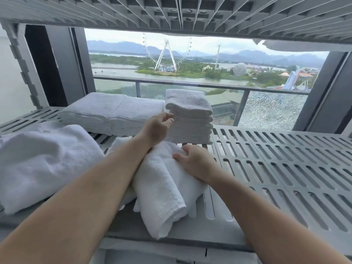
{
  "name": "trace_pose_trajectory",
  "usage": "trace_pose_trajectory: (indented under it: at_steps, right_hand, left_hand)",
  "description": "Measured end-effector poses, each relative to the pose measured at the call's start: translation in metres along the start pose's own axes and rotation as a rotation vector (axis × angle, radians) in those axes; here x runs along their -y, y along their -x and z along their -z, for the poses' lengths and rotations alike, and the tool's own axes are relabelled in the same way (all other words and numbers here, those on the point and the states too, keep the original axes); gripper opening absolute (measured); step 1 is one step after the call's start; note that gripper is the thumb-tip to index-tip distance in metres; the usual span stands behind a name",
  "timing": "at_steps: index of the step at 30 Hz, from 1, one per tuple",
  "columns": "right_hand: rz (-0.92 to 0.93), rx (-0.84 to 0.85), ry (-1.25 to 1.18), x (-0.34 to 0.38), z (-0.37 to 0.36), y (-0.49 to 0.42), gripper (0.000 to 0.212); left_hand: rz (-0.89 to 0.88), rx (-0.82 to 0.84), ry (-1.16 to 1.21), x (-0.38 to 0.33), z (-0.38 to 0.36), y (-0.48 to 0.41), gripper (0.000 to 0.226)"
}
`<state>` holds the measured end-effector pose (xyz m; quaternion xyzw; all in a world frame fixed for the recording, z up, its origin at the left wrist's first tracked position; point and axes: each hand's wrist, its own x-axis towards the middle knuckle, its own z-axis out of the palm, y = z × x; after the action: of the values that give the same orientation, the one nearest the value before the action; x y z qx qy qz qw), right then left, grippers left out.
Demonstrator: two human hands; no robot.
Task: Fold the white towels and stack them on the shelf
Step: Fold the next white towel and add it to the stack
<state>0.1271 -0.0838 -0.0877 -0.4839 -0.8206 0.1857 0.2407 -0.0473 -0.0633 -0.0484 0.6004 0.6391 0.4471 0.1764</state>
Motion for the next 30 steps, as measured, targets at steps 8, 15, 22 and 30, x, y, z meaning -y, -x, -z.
trace_pose_trajectory:
  at_steps: [8,15,22,30]
  right_hand:
    - [-0.056,-0.141,-0.093,-0.046,0.038,0.052,0.026]
    - [-0.147,-0.267,-0.059,-0.1,0.081,0.104,0.025]
    - [-0.325,-0.359,-0.206,-0.153,0.128,0.14,0.027]
    - [-0.606,-0.539,-0.437,-0.225,0.178,0.164,0.029]
  left_hand:
    - [-0.098,-0.037,-0.248,-0.039,-0.01,0.075,0.023]
    - [-0.041,0.062,-0.303,-0.058,-0.04,0.134,0.033]
    - [-0.119,0.098,-0.233,-0.105,-0.104,0.153,0.032]
    - [-0.277,0.168,-0.301,-0.153,-0.174,0.158,0.048]
